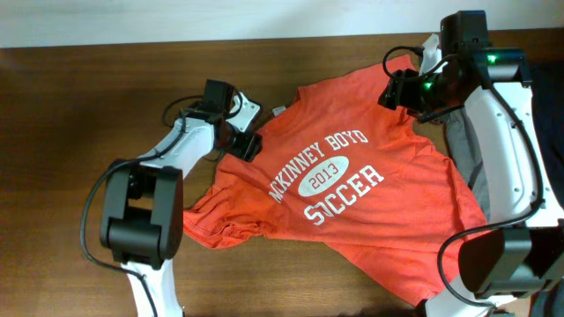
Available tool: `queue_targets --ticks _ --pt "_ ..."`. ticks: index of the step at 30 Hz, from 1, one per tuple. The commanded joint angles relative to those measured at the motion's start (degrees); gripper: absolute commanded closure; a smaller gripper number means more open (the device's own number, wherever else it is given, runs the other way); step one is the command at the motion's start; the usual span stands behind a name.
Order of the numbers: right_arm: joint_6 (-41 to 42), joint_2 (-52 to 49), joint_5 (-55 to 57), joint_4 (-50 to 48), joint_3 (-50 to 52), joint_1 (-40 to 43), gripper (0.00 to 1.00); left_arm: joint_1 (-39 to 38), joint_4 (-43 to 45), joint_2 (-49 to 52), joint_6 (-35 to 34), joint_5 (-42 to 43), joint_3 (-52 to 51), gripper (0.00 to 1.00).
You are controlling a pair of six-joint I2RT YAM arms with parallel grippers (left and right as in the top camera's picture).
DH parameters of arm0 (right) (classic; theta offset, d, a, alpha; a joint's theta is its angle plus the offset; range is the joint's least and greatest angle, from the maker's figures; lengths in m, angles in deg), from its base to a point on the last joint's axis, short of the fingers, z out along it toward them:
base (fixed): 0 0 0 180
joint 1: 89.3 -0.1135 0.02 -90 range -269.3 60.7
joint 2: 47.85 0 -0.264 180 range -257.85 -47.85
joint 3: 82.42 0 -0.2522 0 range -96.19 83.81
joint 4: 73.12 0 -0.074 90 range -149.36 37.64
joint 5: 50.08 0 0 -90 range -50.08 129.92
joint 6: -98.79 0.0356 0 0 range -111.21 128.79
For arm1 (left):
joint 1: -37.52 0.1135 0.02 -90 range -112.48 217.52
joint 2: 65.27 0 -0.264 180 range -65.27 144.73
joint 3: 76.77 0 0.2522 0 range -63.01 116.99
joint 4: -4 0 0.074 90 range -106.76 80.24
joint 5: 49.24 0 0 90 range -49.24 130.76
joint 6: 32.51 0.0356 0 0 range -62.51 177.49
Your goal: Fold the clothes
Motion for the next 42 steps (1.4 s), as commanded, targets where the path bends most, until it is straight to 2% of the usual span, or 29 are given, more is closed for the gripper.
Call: queue_targets --ticks 1,3,5,6,8,11,13,17,23,26,29,32,37,42 --pt "-1.0 1.4 -0.5 0.3 -0.1 -0.2 0.3 0.0 0.5 1.3 0.3 -2.0 0.2 0.38" --pt "-1.0 1.4 -0.5 0.4 -0.1 -0.2 0.3 0.0 0.3 1.6 0.3 -2.0 0.1 0.59" --pt "-1.0 1.4 -0.5 0.6 -0.2 -0.2 0.3 0.2 0.1 1.9 0.3 -3.1 0.1 0.91" --pt "-1.0 1.4 -0.2 0.7 -0.1 -0.2 0.3 0.4 0.1 2.0 0.2 -4.3 0.1 1.0" --pt "-1.0 1.4 0.4 1.0 -0.2 -0.2 0.3 1.4 0.2 2.1 -0.7 -7.9 0.1 1.0" --pt "-2.6 1.4 1.1 1.8 -0.2 -0.2 0.3 5.5 0.5 2.1 -9.2 -21.5 0.1 1.0" --pt "-3.3 1.4 2.7 2.4 -0.1 -0.2 0.3 9.4 0.1 2.1 -12.8 -24.8 0.1 1.0" --pt "-3.4 1.4 4.9 2.7 0.0 -0.2 0.3 19.6 -1.9 2.1 -19.0 -24.2 0.1 1.0" --pt "-4.9 0.9 4.9 2.6 0.0 -0.6 0.25 29.6 -2.9 2.0 -17.4 -12.2 0.2 0.99" --pt "-6.4 -0.6 4.9 2.9 1.1 -2.0 0.25 30.9 -3.8 1.7 -17.4 -10.1 0.2 0.84" --pt "-5.7 -2.3 7.7 4.0 3.4 -3.7 0.28 30.9 -5.2 0.9 -17.4 -11.9 0.8 0.74" --pt "-4.4 -3.7 10.3 5.6 7.2 -5.0 0.33 30.9 -7.3 -0.9 -17.4 -12.8 2.8 0.71" --pt "-1.3 -4.3 17.4 4.3 19.2 -6.6 0.34 30.9 -12.6 -7.0 -17.4 -12.7 8.6 0.56" --pt "-0.1 -4.3 17.6 1.7 28.6 -5.4 0.4 30.9 -15.7 -13.3 -17.4 -12.5 11.1 0.49"
